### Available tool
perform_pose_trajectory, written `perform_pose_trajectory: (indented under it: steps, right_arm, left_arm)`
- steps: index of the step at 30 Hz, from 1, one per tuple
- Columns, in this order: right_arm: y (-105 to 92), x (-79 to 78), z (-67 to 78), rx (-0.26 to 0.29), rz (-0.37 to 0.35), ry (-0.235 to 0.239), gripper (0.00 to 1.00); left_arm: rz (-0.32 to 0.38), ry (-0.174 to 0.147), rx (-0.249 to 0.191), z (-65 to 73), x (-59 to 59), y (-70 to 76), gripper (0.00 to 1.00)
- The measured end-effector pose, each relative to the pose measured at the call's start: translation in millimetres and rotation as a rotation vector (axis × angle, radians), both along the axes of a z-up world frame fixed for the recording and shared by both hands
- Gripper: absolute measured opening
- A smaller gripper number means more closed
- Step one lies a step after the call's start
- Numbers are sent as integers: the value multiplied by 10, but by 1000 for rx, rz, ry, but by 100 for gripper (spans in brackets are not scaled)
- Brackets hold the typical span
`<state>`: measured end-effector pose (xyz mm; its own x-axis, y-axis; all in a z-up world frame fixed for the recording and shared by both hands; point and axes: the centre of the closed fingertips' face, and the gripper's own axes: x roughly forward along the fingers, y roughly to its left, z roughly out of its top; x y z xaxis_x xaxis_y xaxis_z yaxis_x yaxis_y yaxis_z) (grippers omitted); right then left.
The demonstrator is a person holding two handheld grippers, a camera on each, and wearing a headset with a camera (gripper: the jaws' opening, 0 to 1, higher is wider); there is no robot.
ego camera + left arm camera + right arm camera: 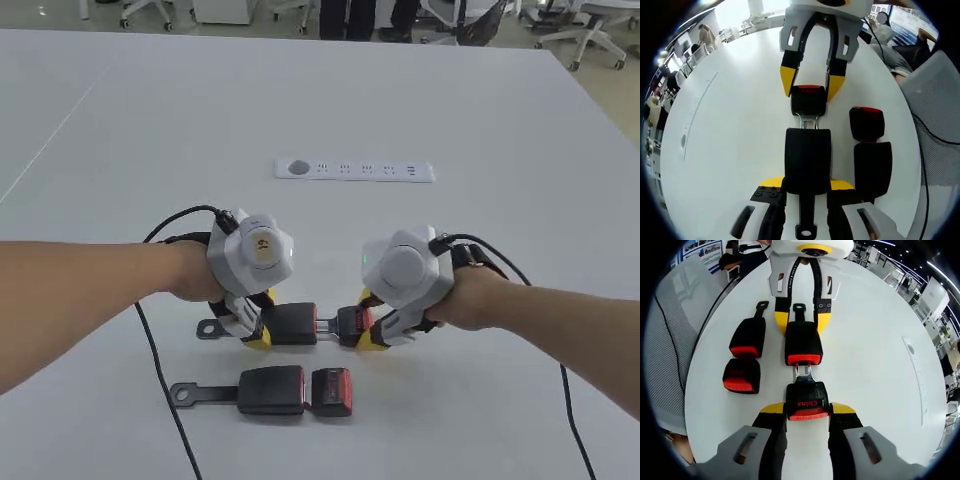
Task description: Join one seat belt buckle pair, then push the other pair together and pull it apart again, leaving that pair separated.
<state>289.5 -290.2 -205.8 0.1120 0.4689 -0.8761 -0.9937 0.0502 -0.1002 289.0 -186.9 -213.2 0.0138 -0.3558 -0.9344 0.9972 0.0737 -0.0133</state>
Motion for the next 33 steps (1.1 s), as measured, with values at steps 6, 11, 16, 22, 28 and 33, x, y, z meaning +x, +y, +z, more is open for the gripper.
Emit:
perform_pose_trajectory:
  steps: [6, 11, 16, 22, 28, 33]
  right_arm:
    - [-44, 11, 6, -6, -2, 0, 29]
    - [-106, 22, 0, -12, -8, 3, 29]
    - [-205, 32, -2, -22, -15, 3, 29]
    - [-333, -13, -7, -36, -22, 6, 29]
    - [-415, 25, -16, -38, -28, 8, 30]
    - [-511, 26, -11, -60, -21, 0, 30]
  left_arm:
    - [1, 1, -2, 9, -1, -7, 31]
    - [-4, 1, 4, 19, -14, -14, 31]
    - [-3, 2, 7, 17, -11, -11, 31]
    - [-3, 2, 10, 4, -1, -3, 31]
    - [-3, 2, 14, 9, -7, -7, 31]
    - [-1, 1, 14, -6, 9, 1, 31]
